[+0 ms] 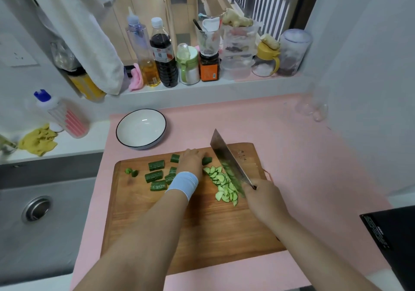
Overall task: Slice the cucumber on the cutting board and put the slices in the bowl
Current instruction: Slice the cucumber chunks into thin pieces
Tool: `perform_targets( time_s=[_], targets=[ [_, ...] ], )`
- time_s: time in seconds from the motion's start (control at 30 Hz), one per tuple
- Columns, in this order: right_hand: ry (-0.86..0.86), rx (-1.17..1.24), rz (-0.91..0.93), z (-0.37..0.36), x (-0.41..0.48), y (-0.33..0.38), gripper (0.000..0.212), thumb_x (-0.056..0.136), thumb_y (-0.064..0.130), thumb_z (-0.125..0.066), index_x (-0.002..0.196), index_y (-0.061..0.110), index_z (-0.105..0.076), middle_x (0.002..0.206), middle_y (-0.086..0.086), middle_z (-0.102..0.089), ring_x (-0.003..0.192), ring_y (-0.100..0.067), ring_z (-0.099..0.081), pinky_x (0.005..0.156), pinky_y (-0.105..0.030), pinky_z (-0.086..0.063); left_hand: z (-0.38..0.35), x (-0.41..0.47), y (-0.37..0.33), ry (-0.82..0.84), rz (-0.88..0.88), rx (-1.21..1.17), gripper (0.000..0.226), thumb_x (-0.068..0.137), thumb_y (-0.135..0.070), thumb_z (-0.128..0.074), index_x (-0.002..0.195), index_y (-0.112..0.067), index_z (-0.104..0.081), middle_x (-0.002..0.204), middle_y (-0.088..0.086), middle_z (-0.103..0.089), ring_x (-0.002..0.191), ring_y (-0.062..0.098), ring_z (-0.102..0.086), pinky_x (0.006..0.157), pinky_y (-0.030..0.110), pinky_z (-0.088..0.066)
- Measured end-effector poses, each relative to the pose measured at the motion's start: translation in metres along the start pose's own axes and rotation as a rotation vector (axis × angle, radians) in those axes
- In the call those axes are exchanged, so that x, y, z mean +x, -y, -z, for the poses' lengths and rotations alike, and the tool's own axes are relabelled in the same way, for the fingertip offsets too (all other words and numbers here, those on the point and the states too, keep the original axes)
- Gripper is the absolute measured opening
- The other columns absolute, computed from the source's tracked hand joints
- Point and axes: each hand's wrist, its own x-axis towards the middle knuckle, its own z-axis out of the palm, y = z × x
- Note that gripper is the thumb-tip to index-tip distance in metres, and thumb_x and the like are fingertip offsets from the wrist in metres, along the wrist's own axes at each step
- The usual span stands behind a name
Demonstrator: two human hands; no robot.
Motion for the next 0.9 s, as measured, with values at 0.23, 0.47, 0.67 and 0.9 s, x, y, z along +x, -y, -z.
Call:
perform_targets(
  time_s=[0.23,0.47,0.67,0.9],
  targets=[
    [0.024,-0.033,0.045,-0.009,-0.002,0.008,0.038,0.1,0.033,-0.051,0.067,0.016,-0.059,0.056,0.002,-0.057,0.053,-0.015,-0.053,0.05,-0.03,-0.035,0.006,-0.04,0.014,-0.166,0.069,-0.257,0.037,0.093,-0.01,-0.053,0.129,-0.015,-0.057,0.123,0.008,-0.052,0.119,0.028,-0.043,0.097,0.033,-0.037],
    [0.129,-0.176,0.206,-0.03,-0.029,0.031,0.031,0.099,0.035,-0.049,0.073,0.028,-0.064,0.061,0.006,-0.061,0.057,-0.011,-0.058,0.05,-0.027,-0.041,-0.007,-0.137,0.043,-0.283,0.108,-0.381,0.032,0.081,-0.01,-0.069,0.113,-0.008,-0.062,0.111,0.008,-0.059,0.104,0.026,-0.052,0.092,0.033,-0.045],
    [0.207,-0.36,0.314,-0.052,-0.053,0.04,0.041,0.1,0.036,-0.047,0.06,0.043,-0.046,0.061,0.007,-0.057,0.06,-0.011,-0.056,0.047,-0.027,-0.033,-0.032,-0.191,0.06,-0.275,0.235,-0.436,0.021,0.071,-0.017,-0.072,0.088,-0.01,-0.061,0.093,0.004,-0.057,0.085,0.023,-0.054,0.078,0.029,-0.046],
    [0.199,-0.494,0.465,-0.073,-0.065,0.033,0.02,0.096,0.033,-0.043,0.094,0.034,-0.063,0.074,0.006,-0.064,0.072,-0.015,-0.06,0.064,-0.035,-0.053,-0.046,-0.208,0.058,-0.366,0.233,-0.407,0.028,0.083,-0.036,-0.05,0.091,-0.012,-0.063,0.095,0.005,-0.055,0.089,0.023,-0.051,0.079,0.033,-0.046]
  ],
)
